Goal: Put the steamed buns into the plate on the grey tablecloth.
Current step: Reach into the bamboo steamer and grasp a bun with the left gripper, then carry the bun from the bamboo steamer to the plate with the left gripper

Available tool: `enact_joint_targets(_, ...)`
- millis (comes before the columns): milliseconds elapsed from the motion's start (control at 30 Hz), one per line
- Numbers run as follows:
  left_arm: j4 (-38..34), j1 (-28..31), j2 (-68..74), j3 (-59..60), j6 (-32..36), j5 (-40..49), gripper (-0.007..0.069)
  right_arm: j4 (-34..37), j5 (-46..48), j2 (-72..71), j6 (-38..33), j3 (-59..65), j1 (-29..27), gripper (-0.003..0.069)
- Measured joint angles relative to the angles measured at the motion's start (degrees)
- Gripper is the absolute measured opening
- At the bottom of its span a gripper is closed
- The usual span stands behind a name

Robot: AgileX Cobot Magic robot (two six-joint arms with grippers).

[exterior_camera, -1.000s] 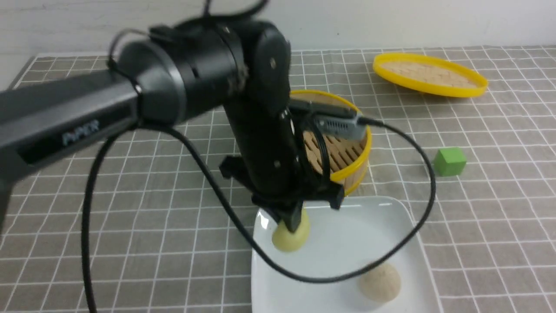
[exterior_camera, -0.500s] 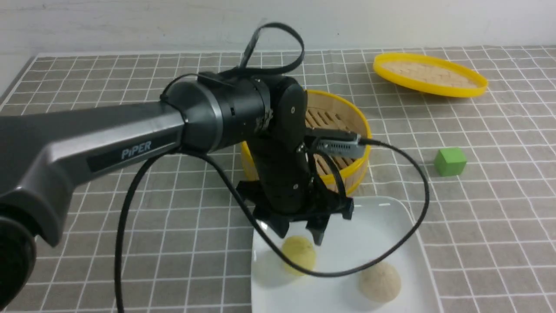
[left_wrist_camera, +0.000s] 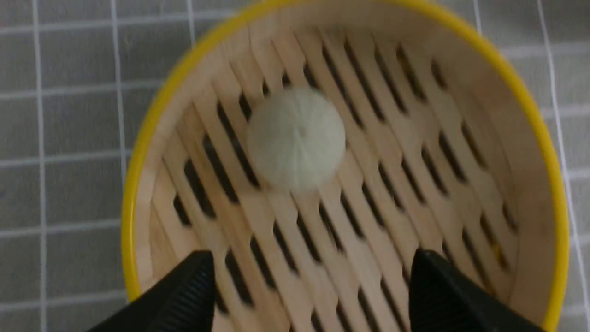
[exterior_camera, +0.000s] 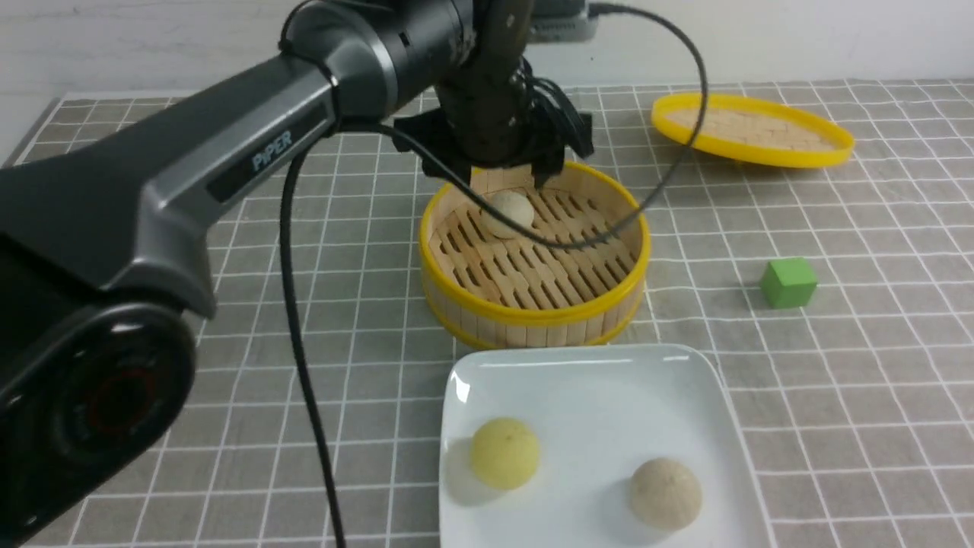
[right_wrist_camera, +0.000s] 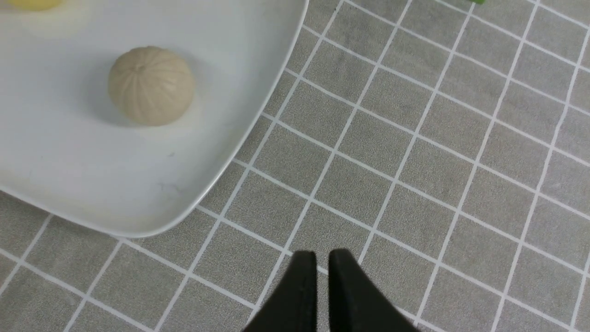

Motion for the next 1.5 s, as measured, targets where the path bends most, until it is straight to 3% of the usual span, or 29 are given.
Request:
enact_joint_targets(233, -10.6, 4.8, 12.8, -14.2, 6.1, 1.1, 0.0554, 0.1, 0.0, 0.0, 0.1, 0.0, 0.0, 0.0076)
enact_joint_targets(400, -11.9, 4.8, 17.0, -14.8, 9.9, -0.2, 0.0549, 0.1, 0.0, 0.0, 0.1, 0.0, 0.0, 0.0079)
enact_joint_targets(567, -11.8, 4.8, 19.3, -15.0, 14.9, -2.6, 0.0470, 0.1, 0.0, 0.0, 0.1, 0.0, 0.0, 0.0083)
enact_joint_targets(667, -11.7, 5.0, 19.8, -15.2, 15.2, -3.0, 0.0281, 0.3, 0.0, 0.0, 0.1, 0.0, 0.0, 0.0087)
enact_joint_targets(700, -11.7, 5.0, 19.8, -15.2, 15.2, -3.0, 0.0268, 0.3, 0.0, 0.0, 0.1, 0.0, 0.0, 0.0088)
enact_joint_targets(767, -11.7, 5.0, 19.4, -15.6, 15.2, -2.4, 0.0107, 0.3, 0.0, 0.0, 0.1, 0.0, 0.0, 0.0091)
enact_joint_targets(833, -11.7, 5.0, 17.9, -15.6, 15.5, -0.1, 0.0038, 0.5, 0.1, 0.0, 0.1, 0.0, 0.0, 0.0095)
enact_joint_targets(1067, -9.8, 4.9, 4.9, -15.4, 21.8, 7.0, 0.0027, 1.1, 0.1, 0.0, 0.1, 0.0, 0.0, 0.0101)
enact_joint_targets(1333, -9.0, 4.9, -13.0, -12.3, 22.5, 13.1, 0.0027, 1.5, 0.2, 0.0, 0.1, 0.0, 0.0, 0.0111)
enact_joint_targets(1500, -15.8, 4.9, -27.1, 3.8, 20.0, 13.1, 0.0027, 1.4, -0.1, 0.0, 0.1, 0.0, 0.0, 0.0120)
